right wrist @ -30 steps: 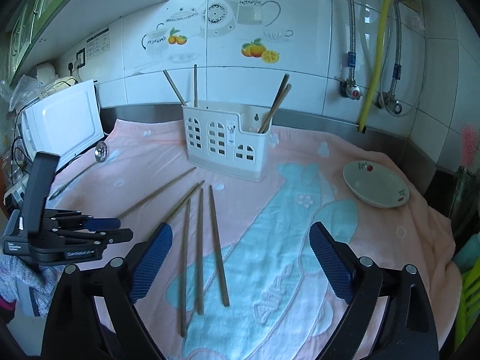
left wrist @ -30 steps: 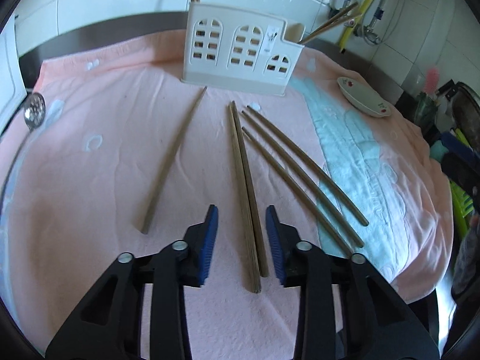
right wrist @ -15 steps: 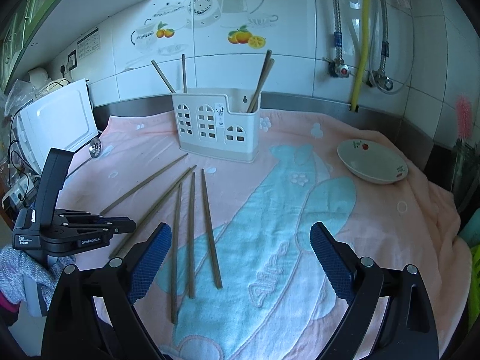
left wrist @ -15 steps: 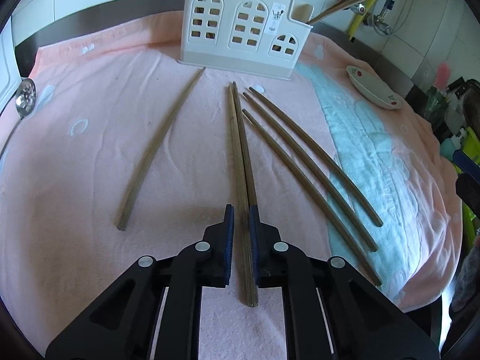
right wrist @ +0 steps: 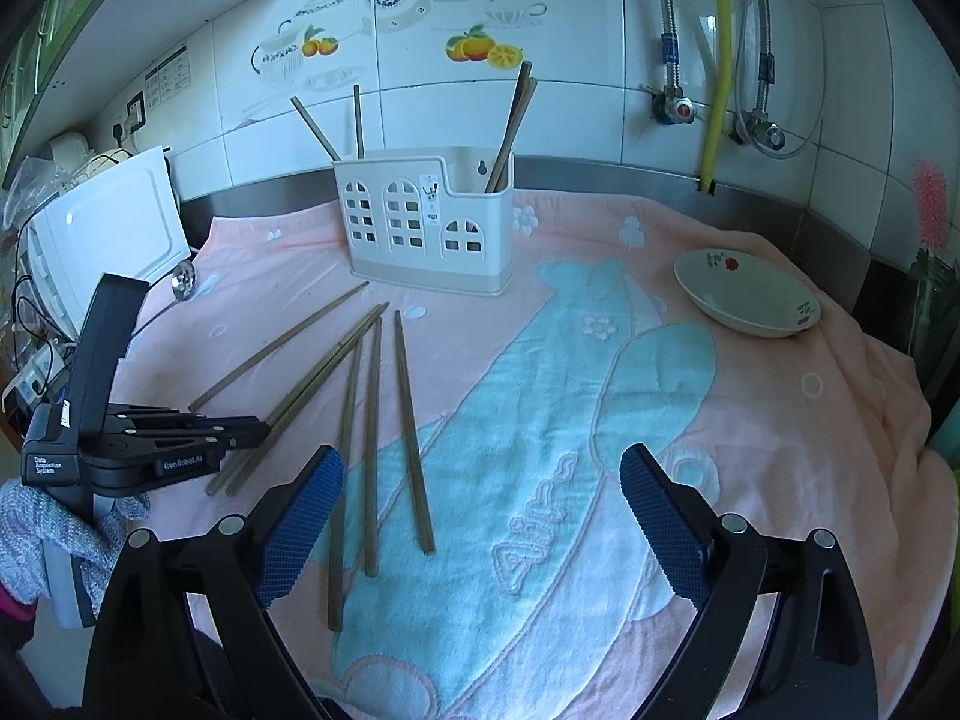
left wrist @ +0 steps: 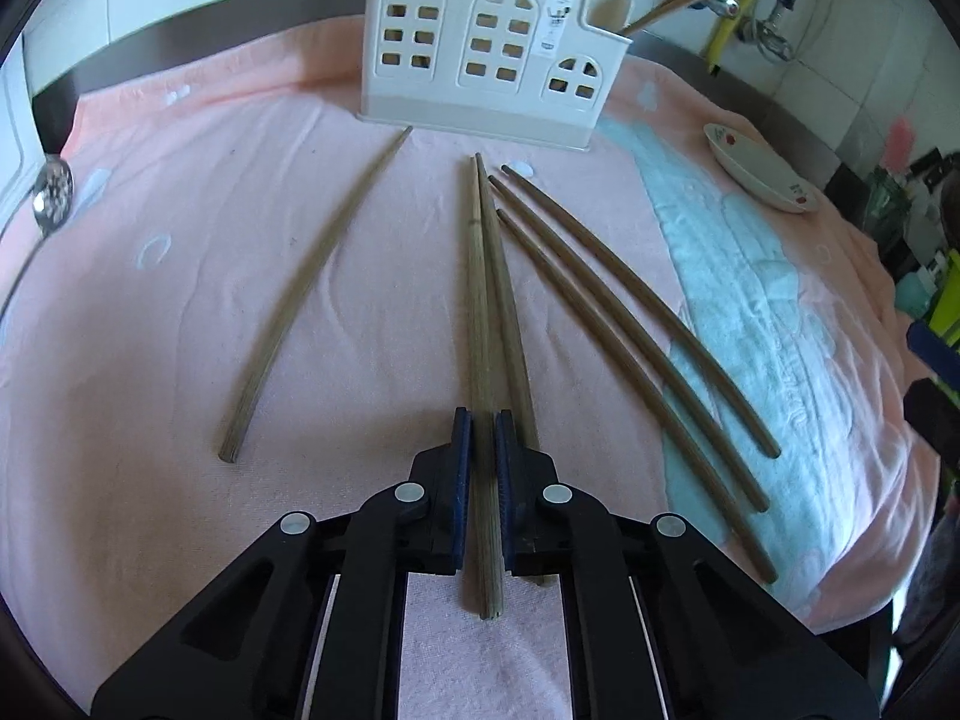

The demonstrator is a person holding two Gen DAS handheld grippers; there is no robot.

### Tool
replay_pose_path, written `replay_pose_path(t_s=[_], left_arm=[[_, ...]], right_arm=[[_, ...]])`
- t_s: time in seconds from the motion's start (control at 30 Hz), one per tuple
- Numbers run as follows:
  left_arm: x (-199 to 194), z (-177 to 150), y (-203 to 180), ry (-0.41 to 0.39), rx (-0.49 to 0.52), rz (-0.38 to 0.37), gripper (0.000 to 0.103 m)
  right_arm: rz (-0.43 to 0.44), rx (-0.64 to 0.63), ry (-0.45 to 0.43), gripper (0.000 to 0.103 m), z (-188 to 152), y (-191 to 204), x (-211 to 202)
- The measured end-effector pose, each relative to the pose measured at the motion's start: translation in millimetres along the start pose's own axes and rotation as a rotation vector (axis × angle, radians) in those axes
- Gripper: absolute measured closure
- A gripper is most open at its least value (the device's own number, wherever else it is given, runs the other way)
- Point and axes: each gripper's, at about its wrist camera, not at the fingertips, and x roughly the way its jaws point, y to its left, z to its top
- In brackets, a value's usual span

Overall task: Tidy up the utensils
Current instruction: 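Return both tools to the chopsticks and grasp one with the left tool, then grasp a chopstick with the right tool while the left tool holds its chopstick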

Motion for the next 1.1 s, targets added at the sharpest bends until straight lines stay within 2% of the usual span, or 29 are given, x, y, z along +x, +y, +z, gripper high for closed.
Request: replay_pose_path(t_s=[0.27, 0.47, 0.6, 0.67, 0.9, 1.1], left_arm=[[-2, 0, 4, -0.021, -0.017, -0.004, 0.097], [-27, 5, 16, -0.091, -0.017, 0.015, 0.097], [-46, 11, 23, -0.132, 0.002, 0.021, 0.097], [-54, 13, 25, -0.145, 0.016, 0.02, 0.097], [-65, 9, 23, -0.116, 0.091, -0.01, 0.097], [-56, -6, 25, -0.068, 0.134, -0.013, 0.097]], right_arm=[[0.029, 0.019, 0.021, 0.013, -5, -2, 7], [0.079, 0.026, 0.074, 0.03, -11, 3, 28], [0.109, 0.029, 0.099, 0.044, -12, 8, 40], [0.12, 0.022, 0.109, 0.048, -12, 13, 46], [0.125, -0.003, 0.132, 0.067, -12, 23, 64], [0.126, -0.02, 0.157, 0.08, -14, 27, 77]])
